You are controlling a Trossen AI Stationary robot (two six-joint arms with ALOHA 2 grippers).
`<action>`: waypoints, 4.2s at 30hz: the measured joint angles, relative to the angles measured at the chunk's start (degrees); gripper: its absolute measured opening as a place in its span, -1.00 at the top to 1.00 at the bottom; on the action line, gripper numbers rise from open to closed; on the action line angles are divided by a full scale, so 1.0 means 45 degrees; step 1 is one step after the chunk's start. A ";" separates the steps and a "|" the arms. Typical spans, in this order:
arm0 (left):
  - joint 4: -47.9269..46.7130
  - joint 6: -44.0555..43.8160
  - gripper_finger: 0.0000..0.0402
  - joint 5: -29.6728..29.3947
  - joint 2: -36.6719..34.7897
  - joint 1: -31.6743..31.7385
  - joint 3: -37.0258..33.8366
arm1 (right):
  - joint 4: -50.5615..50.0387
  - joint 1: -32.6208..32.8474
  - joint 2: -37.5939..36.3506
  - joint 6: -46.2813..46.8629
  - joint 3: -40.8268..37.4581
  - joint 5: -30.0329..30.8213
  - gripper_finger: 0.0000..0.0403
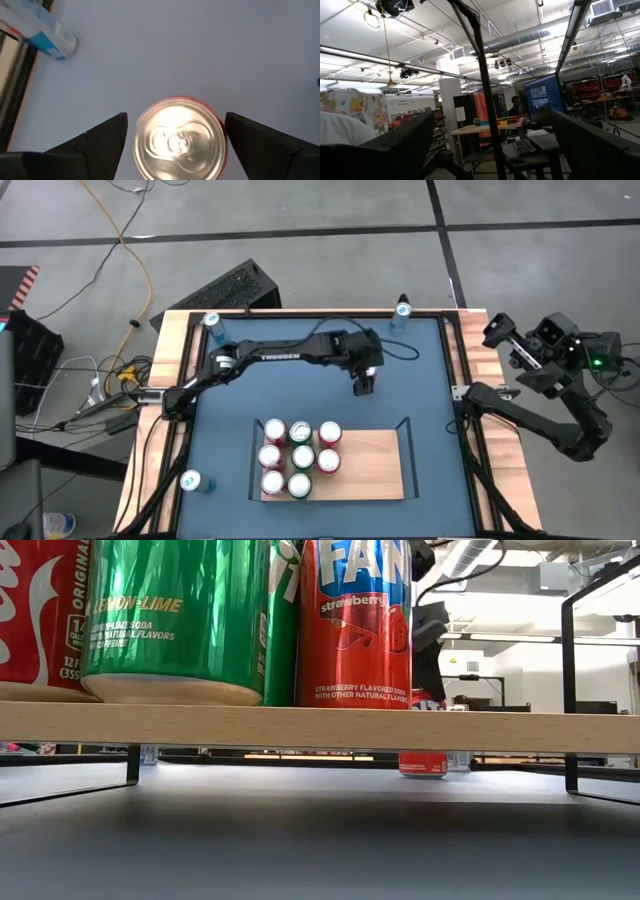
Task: Place canned beverage on shelf
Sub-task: Put the orange soda can on the shelf aligned with the other orange soda can
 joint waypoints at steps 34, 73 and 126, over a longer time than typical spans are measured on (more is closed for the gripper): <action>-0.2934 -0.4344 -0.37 -0.2622 0.0056 -0.0926 0.0969 | -0.2875 -0.0015 0.0000 -0.1363 0.0000 0.0135 -0.98; -0.2439 -0.6007 -0.42 -0.4471 -0.2723 -0.7057 0.2142 | -1.1788 -0.0014 0.0005 -0.5983 -0.0001 0.3889 -0.98; -0.6518 -1.3292 -0.42 -0.6938 -0.1523 -1.0305 0.2074 | -1.5404 0.0000 0.0000 -0.4900 -0.0005 0.6704 -0.98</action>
